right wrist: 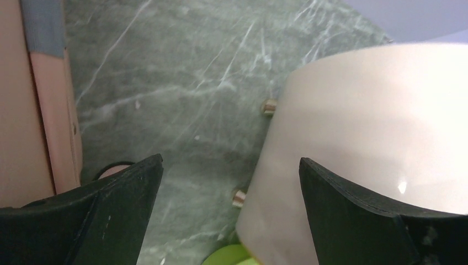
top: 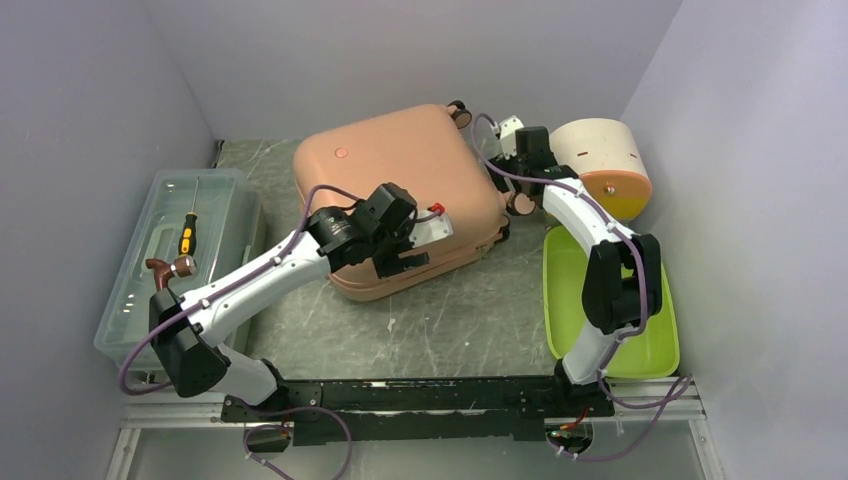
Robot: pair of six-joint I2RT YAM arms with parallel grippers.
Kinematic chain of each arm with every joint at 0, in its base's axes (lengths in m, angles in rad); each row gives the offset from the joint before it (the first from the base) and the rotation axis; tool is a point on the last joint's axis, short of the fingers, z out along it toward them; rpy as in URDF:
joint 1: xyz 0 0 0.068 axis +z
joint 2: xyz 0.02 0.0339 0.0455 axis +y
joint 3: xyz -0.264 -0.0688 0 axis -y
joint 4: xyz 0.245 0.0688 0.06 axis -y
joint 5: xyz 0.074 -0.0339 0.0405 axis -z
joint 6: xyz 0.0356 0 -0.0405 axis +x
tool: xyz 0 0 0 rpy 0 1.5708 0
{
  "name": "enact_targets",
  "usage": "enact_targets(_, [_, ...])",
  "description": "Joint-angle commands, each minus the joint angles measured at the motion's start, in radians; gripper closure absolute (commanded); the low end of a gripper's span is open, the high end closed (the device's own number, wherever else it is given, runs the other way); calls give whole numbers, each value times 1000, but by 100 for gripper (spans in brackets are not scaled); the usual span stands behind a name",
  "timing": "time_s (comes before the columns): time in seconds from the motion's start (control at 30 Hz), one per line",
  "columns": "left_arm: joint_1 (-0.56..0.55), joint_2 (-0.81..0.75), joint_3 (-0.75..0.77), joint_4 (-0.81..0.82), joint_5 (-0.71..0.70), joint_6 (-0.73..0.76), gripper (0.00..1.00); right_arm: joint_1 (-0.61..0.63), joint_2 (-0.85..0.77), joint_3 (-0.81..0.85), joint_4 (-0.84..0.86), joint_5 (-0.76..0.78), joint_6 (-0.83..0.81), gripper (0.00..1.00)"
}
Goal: Open, take out, and arrange the luggage
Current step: Adjust the luggage at the center of the board.
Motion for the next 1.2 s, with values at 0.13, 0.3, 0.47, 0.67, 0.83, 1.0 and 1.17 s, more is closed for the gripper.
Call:
enact_targets(0.13, [237,37,-122,-4,-264,33,1,162,-152,-195,-191,-164,9,3])
enact_targets(0.3, [332,47,-143,39,-242,38,0,234,-257,-258,-187,-199,34,2])
enact_targets(0.47, [404,81,-150,81,-213,32,1,279,-340,-314,-163,-264,29,2])
enact_targets(0.67, [418,49,-83,-38,12,-27,0,279,-442,-370,-118,-254,-5,1])
enact_targets(0.83, [418,-78,-100,-112,407,-32,0,272,-562,-427,-101,-307,-30,0])
enact_targets(1.0, [417,-143,-163,-162,727,5,1,263,-743,-541,-71,-427,-80,0])
enact_targets(1.17, [396,-125,-179,-205,835,67,1,263,-883,-581,-232,-646,-205,0])
